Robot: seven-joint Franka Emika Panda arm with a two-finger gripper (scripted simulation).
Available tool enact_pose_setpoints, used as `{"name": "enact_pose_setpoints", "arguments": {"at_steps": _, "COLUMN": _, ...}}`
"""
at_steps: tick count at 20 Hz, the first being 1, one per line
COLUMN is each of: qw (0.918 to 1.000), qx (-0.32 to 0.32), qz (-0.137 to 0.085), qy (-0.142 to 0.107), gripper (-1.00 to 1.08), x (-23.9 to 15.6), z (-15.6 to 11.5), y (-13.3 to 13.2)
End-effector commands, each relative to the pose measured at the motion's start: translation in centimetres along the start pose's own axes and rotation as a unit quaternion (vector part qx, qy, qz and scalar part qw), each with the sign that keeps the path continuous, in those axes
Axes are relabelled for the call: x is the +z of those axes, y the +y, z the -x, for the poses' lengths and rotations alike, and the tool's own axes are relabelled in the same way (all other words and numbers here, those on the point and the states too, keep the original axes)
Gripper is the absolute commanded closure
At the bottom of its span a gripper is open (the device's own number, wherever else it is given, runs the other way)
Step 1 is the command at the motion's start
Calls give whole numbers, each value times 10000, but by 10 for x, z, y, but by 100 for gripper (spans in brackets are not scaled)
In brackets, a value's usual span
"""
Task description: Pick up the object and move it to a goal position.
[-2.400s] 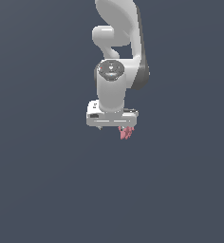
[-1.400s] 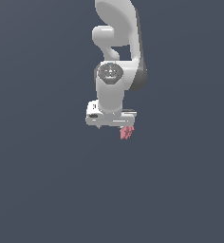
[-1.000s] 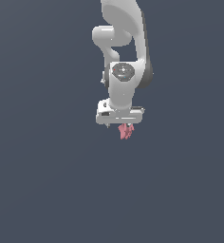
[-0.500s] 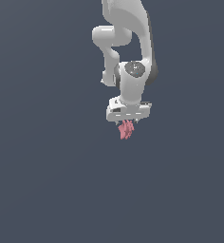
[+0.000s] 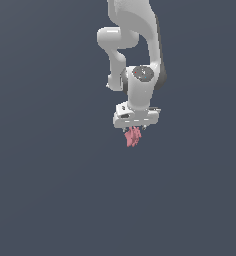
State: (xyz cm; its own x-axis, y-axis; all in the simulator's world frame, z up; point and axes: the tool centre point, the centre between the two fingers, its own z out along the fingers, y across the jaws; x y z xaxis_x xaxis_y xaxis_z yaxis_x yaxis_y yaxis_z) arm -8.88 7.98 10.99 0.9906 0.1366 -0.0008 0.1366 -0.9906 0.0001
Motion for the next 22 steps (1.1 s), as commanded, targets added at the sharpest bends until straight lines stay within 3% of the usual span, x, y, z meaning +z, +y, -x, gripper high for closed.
{"name": "enact_pose_setpoints", "arguments": {"at_steps": 1, "qw": 10000, "qx": -3, "qz": -1, "qy": -2, "gripper": -92, "x": 7, "z": 1, "y": 0}}
{"name": "enact_pose_setpoints", "arguments": {"at_steps": 13, "qw": 10000, "qx": -8, "qz": -1, "qy": 3, "gripper": -92, "x": 46, "z": 1, "y": -1}}
{"name": "enact_pose_setpoints", "arguments": {"at_steps": 14, "qw": 10000, "qx": -8, "qz": -1, "qy": 3, "gripper": 108, "x": 46, "z": 1, "y": -1}}
{"name": "enact_pose_setpoints", "arguments": {"at_steps": 22, "qw": 10000, "qx": -8, "qz": -1, "qy": 3, "gripper": 108, "x": 46, "z": 1, "y": -1}}
